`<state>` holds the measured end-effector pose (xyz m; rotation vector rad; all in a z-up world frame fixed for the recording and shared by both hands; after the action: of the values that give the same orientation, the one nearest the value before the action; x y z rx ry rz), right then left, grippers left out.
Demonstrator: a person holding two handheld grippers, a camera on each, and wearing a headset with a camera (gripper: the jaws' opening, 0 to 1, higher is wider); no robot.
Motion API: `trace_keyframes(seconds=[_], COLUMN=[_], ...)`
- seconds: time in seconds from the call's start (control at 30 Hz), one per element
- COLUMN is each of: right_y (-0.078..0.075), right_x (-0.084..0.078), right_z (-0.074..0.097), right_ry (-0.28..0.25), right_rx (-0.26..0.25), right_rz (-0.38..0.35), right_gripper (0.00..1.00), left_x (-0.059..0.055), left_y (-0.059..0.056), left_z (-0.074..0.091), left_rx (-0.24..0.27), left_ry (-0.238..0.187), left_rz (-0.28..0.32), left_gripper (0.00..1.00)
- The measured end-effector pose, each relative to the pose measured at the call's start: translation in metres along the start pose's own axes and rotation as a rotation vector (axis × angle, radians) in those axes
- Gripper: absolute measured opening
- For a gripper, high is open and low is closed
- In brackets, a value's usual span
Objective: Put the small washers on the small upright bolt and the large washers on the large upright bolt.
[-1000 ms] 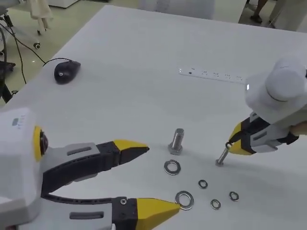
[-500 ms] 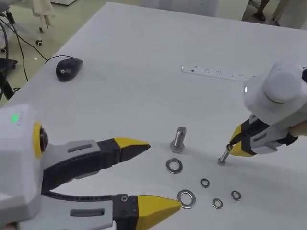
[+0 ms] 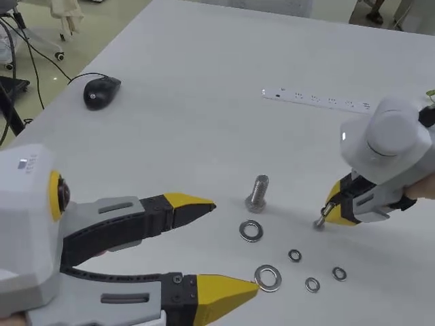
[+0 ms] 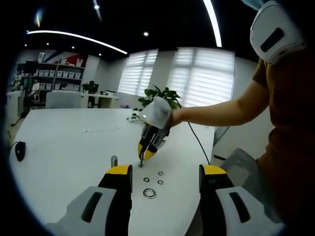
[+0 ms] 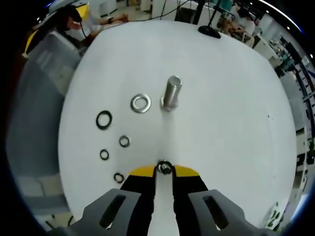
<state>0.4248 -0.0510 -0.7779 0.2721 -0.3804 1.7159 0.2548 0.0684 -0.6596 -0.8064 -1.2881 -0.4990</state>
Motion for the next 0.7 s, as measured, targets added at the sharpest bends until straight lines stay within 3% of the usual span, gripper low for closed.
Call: trace_keyframes(seconds=[0.13, 0.43, 0.7], right_y=[0.002, 0.004, 0.004], right_x=[-0.003, -0.014, -0.015], right_z=[-0.006, -0.018, -0.012], right_ry=[-0.001, -0.003, -0.010], right_rx=[0.008, 0.010, 0.001], right_rz=[0.023, 0.001, -0.008], right_gripper=[0.13, 0.13, 0.14], left_x=[-0.001, -0.002, -0.002], left_y=[0.000, 0.001, -0.001], left_z=[0.001, 0.004, 0.004], left_rx=[0.000, 0.013, 0.014], left_ry=[0.001, 0.002, 0.004], left_rz=[0.004, 0.009, 0.006], left_gripper=[0.54, 0.53, 0.53])
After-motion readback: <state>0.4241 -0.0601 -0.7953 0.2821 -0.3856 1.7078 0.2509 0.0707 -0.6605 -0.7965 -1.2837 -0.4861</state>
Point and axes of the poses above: the centre of the closed fingertips' face, and the gripper's own axes: z roughly backward along the fingers, y roughly to its left, x roughly out of its top, the point moved 2 cm from there along z, roughly backward along the fingers, and after that the axes turned 6 degrees about -y, right-handed, at the moved point
